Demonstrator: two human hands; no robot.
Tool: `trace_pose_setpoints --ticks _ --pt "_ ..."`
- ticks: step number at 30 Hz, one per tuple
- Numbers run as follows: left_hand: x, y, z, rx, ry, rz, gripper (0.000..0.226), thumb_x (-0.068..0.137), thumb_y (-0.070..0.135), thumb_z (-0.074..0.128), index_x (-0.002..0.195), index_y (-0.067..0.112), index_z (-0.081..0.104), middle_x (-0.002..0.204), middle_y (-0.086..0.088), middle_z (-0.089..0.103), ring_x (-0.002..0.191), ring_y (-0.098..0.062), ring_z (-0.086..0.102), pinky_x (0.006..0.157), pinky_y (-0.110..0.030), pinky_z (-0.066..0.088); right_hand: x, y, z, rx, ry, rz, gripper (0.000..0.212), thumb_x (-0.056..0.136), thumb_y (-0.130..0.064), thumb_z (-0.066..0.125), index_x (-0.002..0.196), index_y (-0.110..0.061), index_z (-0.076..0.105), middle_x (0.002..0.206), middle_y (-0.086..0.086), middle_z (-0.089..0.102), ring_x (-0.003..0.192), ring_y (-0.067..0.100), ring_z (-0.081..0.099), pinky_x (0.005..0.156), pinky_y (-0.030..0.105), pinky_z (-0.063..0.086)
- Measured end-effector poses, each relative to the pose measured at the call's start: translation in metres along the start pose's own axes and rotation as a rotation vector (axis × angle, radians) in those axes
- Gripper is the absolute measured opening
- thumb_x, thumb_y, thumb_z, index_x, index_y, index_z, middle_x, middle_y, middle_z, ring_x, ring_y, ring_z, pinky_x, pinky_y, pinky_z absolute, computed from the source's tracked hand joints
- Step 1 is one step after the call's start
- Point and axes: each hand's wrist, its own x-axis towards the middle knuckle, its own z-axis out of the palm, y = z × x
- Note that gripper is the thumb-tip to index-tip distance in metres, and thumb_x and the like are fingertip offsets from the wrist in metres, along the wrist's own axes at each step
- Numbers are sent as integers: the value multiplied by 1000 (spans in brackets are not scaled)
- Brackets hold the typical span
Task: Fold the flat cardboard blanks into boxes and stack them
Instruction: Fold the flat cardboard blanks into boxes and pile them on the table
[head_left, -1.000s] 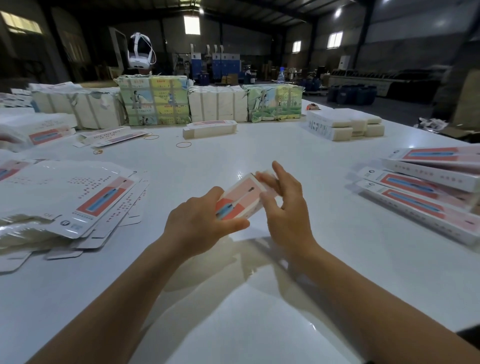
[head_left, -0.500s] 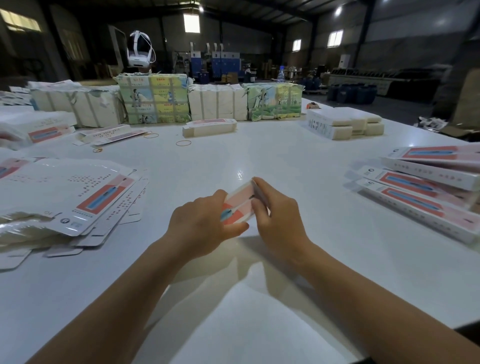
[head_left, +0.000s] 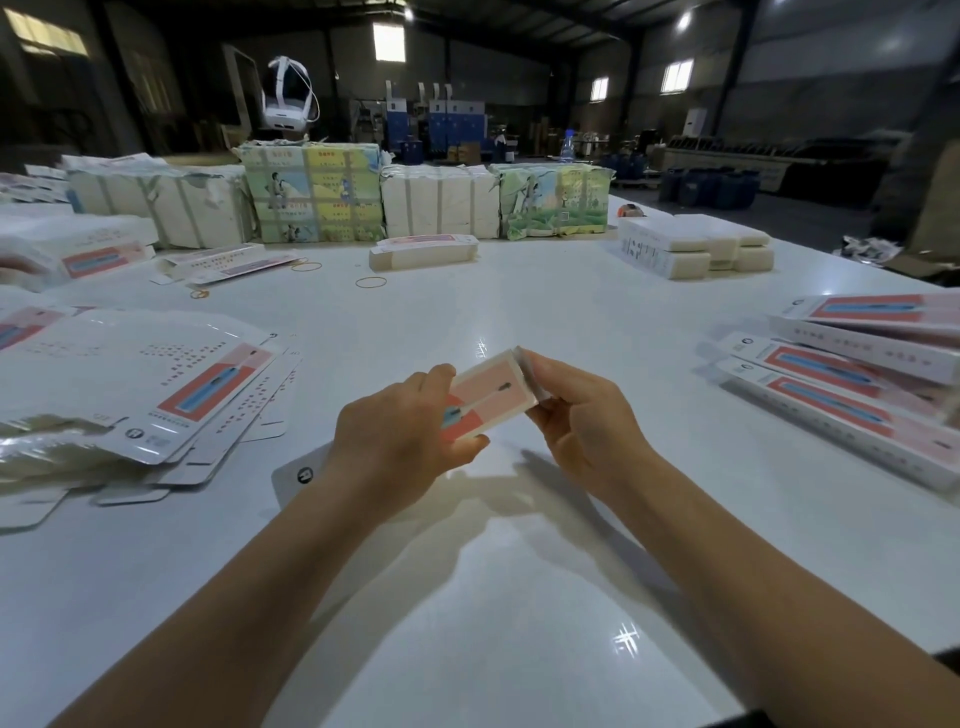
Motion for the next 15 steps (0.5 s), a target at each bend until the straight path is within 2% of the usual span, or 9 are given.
trace_pose_setpoints --ticks 2,3,7,10,15 --pt "0 0 -1 13 26 25 63 79 63 57 126 25 43 108 5 63 81 -18 61 58 -26 41 1 0 -2 19 24 35 19 87 1 58 104 2 69 93 13 71 88 21 67 83 25 56" --pt "-1 0 -1 15 36 36 63 79 63 58 126 24 44 107 4 63 81 -18 62 58 -26 42 0 1 -3 12 40 33 22 86 3 59 107 3 68 94 13 72 87 21 68 83 26 57" --pt "0 1 -4 0 77 60 66 77 59 63 129 20 47 104 1 64 82 -23 62 62 -31 46 -1 1 -1 -25 80 -36 20 83 6 62 101 -1 69 89 10 73 85 21 70 81 27 57" --pt "-1 3 -8 -20 106 78 66 76 51 69 129 16 51 106 -4 66 83 -28 63 63 -34 47 -3 0 -2 -50 48 -98 19 87 6 58 93 -7 70 85 7 74 83 19 70 76 25 57" --pt "-2 5 -11 -33 135 120 64 72 44 76 123 10 57 101 -10 68 76 -33 64 60 -40 53 -7 -1 -1 -106 49 -168 22 87 6 57 87 -12 70 81 3 74 83 19 71 76 26 57"
